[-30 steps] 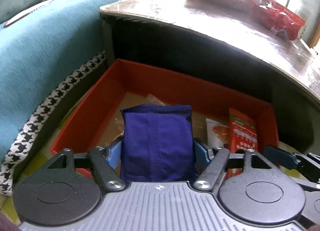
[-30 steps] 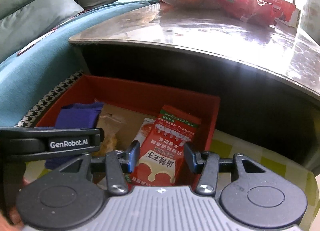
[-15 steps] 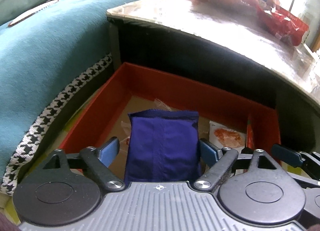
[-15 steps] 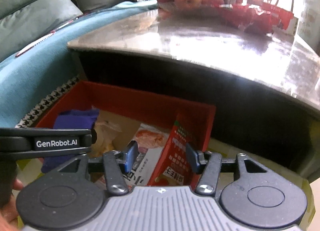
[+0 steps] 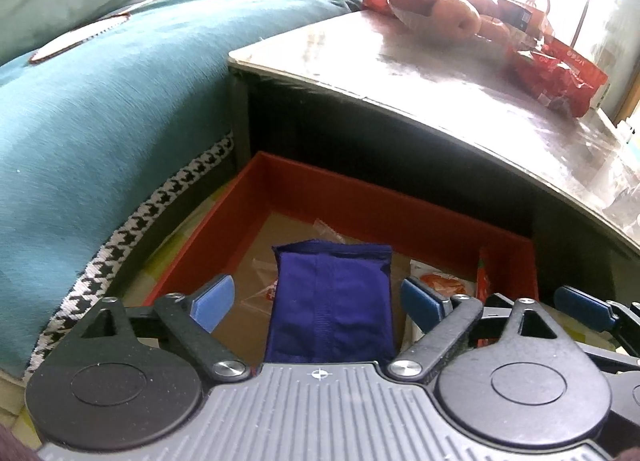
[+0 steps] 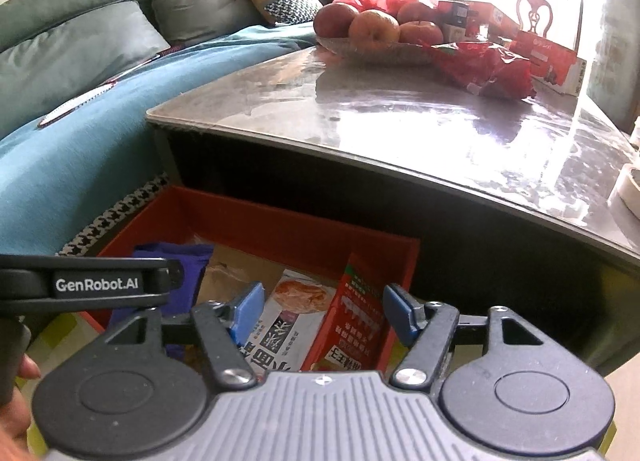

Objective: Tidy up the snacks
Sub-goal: 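Lower the blue packet and red strip packet into the red box with both tools, then open both tools and withdraw them from the red box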

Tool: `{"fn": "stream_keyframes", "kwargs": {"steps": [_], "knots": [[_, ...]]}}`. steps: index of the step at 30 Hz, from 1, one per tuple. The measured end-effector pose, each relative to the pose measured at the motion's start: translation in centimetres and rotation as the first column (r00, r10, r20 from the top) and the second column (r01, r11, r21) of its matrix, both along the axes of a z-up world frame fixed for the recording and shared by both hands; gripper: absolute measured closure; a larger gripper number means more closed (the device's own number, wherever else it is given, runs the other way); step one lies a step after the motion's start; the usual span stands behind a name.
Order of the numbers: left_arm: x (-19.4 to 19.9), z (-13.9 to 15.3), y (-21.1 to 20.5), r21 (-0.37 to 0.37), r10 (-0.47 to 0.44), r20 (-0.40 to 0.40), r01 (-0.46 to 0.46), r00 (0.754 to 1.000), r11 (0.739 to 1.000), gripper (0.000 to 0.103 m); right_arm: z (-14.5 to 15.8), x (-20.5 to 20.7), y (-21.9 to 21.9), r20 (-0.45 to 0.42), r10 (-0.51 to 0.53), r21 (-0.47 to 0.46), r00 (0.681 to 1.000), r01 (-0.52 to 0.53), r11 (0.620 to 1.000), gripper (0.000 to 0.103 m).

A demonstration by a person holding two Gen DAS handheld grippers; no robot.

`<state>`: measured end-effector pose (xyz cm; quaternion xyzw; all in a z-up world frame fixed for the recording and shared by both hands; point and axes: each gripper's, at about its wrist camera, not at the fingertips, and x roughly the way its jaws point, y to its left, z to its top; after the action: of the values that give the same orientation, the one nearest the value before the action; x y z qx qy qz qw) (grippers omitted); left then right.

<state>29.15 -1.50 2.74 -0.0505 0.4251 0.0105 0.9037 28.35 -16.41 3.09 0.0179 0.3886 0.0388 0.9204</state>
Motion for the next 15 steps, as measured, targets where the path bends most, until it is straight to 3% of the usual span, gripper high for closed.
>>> {"fn": "stream_keyframes", "kwargs": {"steps": [15], "knots": [[-3.2, 1.1, 0.2, 0.004, -0.022, 0.01, 0.022, 1.0, 1.0, 0.008, 0.7, -3.2, -0.6, -0.018, -0.01, -0.006, 1.0, 0.01, 1.0, 0.033]]}}
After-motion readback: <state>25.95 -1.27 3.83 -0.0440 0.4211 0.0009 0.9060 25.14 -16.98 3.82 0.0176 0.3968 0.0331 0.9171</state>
